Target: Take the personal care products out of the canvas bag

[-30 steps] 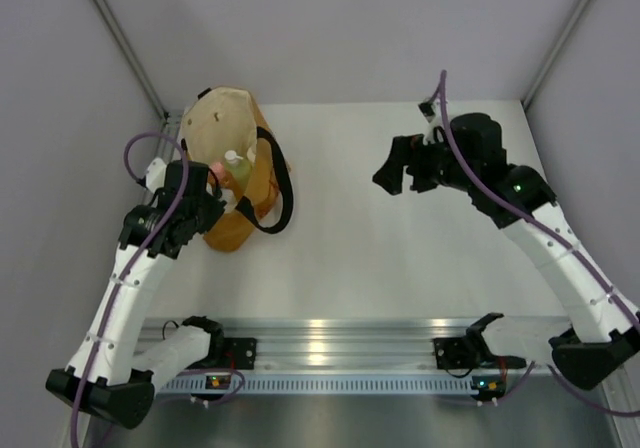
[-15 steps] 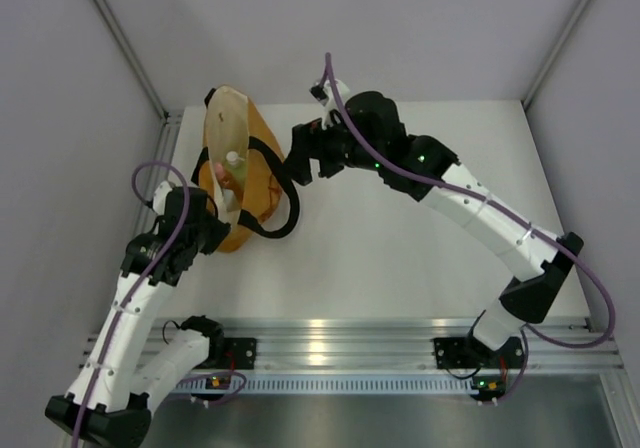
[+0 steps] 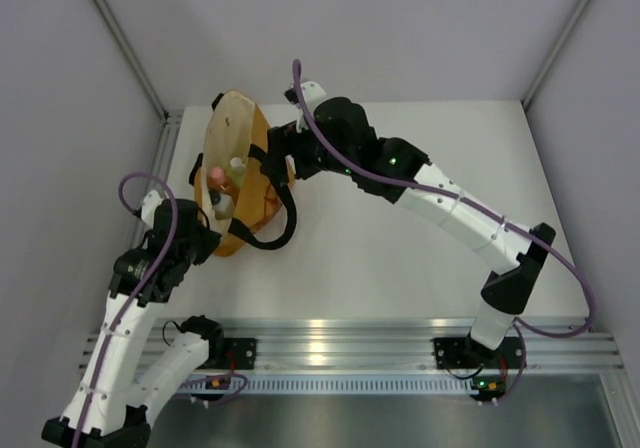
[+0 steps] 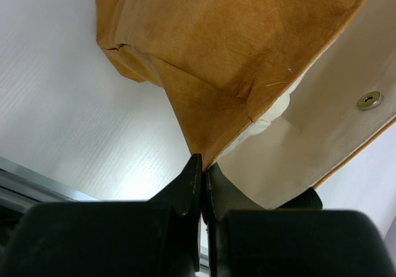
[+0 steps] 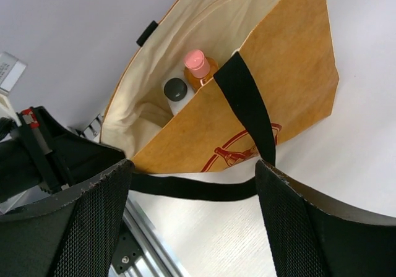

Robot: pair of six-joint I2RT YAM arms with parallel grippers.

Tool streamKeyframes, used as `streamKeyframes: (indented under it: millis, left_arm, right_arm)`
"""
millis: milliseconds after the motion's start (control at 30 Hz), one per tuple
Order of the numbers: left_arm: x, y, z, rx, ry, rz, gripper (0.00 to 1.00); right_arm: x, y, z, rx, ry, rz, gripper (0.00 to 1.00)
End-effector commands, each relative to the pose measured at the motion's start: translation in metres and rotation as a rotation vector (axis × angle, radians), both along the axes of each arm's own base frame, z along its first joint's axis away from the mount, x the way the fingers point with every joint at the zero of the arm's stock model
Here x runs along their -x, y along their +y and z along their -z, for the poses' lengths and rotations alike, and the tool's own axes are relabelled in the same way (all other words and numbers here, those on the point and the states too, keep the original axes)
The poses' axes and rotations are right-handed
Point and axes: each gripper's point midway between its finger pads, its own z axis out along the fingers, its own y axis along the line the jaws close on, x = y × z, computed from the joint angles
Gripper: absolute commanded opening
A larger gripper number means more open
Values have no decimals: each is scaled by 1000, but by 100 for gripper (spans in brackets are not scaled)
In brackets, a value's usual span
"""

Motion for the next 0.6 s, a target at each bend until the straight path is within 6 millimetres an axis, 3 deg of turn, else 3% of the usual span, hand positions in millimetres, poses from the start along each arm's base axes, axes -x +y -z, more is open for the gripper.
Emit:
streamKeyframes:
  millis: [0,100,267,433,567]
  left_arm:
    - [18,13,-6,-74,42,1,0]
    - [21,23,-12,-122,38,-11,0]
    - [20,20,-6,-105,60,-20,0]
    - [18,17,-10,-49,44,-66,0]
    - [19,16,-15,35,10,-143,0]
  right_arm:
    - [0,6,-34,-77,-70,74,79]
    - [0,8,-26,-71,-52,119,79]
    - [-12,10,-5,-61,-10,254,78]
    - [-19,17,-9,-73,-21,290,78]
    - [-13,43,-5,-54,-39,187,77]
